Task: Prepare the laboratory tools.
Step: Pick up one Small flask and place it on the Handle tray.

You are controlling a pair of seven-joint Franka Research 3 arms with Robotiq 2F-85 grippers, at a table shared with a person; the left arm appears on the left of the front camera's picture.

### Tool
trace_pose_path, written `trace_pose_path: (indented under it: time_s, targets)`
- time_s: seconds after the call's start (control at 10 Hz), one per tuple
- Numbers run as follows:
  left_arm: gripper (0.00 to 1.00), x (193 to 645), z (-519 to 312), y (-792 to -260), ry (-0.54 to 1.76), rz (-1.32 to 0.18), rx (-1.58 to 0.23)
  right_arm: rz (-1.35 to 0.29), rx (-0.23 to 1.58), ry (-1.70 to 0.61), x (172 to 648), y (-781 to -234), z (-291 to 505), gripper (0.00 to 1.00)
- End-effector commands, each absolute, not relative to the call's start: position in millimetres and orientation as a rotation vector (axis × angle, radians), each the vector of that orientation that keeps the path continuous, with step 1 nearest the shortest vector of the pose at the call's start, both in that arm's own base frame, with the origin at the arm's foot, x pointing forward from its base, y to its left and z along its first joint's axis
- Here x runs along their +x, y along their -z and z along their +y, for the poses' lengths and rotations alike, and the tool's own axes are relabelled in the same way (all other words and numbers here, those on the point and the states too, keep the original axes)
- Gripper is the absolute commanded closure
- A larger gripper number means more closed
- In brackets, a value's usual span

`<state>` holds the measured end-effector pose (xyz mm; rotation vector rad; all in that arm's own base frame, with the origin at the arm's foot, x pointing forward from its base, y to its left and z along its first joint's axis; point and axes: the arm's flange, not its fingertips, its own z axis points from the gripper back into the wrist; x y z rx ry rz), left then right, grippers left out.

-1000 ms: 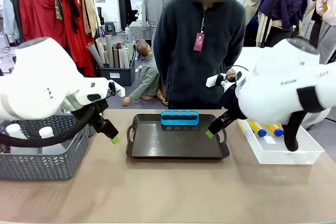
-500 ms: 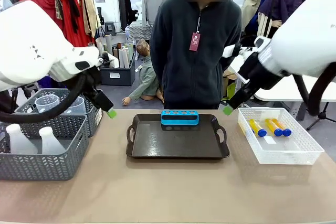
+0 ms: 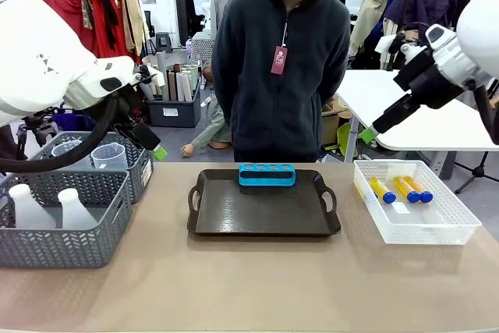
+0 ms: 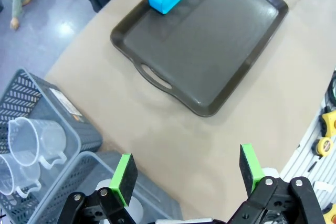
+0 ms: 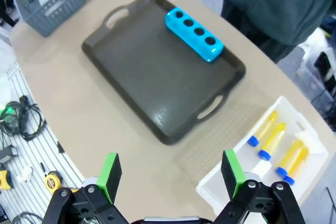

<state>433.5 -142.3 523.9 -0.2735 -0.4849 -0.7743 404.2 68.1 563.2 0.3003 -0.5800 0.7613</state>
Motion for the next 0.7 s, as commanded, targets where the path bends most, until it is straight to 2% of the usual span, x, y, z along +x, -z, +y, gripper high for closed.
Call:
trace_pose_path:
  time_s: [0.0,0.4,0.5,0.6]
  targets:
    - [0.0,431.5,-143.9,-522.3,0.781,-0.47,-0.28,-0.569,0.297,-0.779,402.2,-559.9,75.4,0.0]
    - [0.0,431.5,-143.9,-522.3,0.781,-0.47,-0.28,-0.571,0.29,-0.773,402.9,-561.4,74.7,0.0]
    - [0.0,431.3,-146.3,-522.0,0.783,-0.472,-0.273,-0.583,0.379,-0.852,401.8,-562.9,74.4,0.0]
    - [0.0,430.4,-146.8,-539.8,0.827,-0.486,-0.34,-0.626,0.429,-0.894,400.4,-572.6,75.8,0.0]
